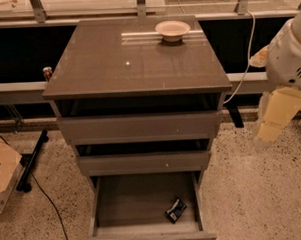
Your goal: Pick rxbar blueberry from bottom drawer and place on counter
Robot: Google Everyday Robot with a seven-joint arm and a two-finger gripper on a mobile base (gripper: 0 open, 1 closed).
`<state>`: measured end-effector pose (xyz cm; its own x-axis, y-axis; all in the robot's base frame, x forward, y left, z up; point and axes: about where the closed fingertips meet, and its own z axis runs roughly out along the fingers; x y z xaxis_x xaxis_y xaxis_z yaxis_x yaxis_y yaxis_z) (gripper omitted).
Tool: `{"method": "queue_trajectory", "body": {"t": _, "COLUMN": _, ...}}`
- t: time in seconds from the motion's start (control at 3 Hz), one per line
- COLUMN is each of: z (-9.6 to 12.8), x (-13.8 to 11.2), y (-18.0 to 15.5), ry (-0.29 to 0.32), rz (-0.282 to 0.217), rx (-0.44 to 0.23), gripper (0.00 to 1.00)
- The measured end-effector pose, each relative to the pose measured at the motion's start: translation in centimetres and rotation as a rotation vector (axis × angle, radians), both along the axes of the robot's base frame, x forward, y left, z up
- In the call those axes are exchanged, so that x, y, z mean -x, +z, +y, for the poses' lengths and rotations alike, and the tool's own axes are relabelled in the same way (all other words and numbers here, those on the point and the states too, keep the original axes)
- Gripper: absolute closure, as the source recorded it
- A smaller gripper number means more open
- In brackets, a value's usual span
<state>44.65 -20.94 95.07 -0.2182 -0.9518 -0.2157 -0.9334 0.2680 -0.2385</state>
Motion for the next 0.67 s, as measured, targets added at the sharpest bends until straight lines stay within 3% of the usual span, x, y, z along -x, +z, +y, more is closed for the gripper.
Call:
{"method": "queue_trajectory", "body": {"t": 0.33, "z": 0.6, "x": -0.8, "y": -3.7, "ry": 0.051, "rz": -0.032, "rx": -0.022, "gripper": 0.00}}
{"method": "queue_trajectory", "body": {"t": 0.67, "z": 0.2, "x": -2.1, "y": -8.1, "ry": 0.086, "rz": -0.075, "rx": -0.085, "gripper": 0.00}}
